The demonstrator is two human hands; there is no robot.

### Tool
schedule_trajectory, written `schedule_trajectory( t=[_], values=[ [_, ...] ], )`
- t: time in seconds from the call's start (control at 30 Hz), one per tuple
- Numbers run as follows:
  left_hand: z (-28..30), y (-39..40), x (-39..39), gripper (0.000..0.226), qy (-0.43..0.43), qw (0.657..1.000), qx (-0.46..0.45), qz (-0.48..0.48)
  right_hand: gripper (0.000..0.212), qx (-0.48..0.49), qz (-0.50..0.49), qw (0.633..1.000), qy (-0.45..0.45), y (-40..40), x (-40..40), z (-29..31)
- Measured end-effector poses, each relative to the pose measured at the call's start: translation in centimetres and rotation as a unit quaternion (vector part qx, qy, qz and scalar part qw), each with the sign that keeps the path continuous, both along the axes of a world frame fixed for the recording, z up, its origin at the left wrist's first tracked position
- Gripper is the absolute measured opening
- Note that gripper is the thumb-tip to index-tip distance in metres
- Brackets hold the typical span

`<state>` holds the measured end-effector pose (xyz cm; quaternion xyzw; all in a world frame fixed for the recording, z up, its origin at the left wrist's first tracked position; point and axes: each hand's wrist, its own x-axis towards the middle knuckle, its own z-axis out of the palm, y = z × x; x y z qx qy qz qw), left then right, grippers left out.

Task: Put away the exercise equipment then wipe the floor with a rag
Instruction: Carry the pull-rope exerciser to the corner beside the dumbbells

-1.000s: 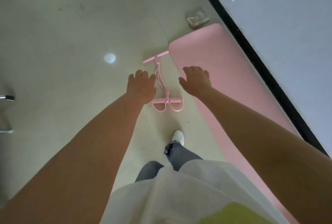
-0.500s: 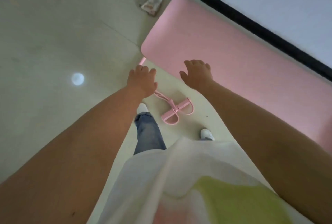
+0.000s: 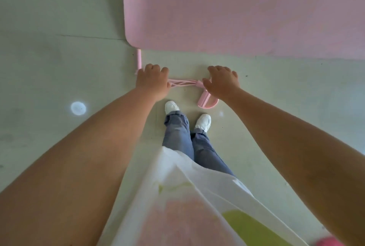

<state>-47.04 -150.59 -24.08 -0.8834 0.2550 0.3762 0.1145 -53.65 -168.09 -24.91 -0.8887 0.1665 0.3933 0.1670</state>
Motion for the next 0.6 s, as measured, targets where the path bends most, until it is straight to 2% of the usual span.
schedule_trajectory(
  t=[0.17, 0.3, 0.4, 0.5, 0.6],
  values=[
    [-7.0, 1.5, -0.5, 0.044, 0.030, 1.000, 0.000, -0.008, 0.041, -0.004, -0.035, 0.999, 0.024, 1.6, -1.3, -5.6],
    [-11.7, 3.4, -0.2, 0.044, 0.076, 0.996, 0.020, -0.032, 0.045, -0.021, -0.063, 0.994, 0.092, 2.8, -2.4, -9.4],
    [-16.3, 5.4, 0.8, 0.043, 0.076, 0.996, 0.020, -0.050, 0.045, -0.042, -0.098, 0.984, 0.140, 4.7, -1.9, -13.4],
    [-20.8, 7.3, 1.4, 0.038, 0.076, 0.996, 0.030, -0.044, 0.042, -0.030, -0.130, 0.982, 0.131, 7.1, 0.1, -17.8],
    [-25.7, 8.8, 2.0, 0.036, 0.071, 0.996, 0.048, -0.038, 0.040, 0.006, -0.118, 0.986, 0.114, 8.6, 1.8, -22.6]
  ],
)
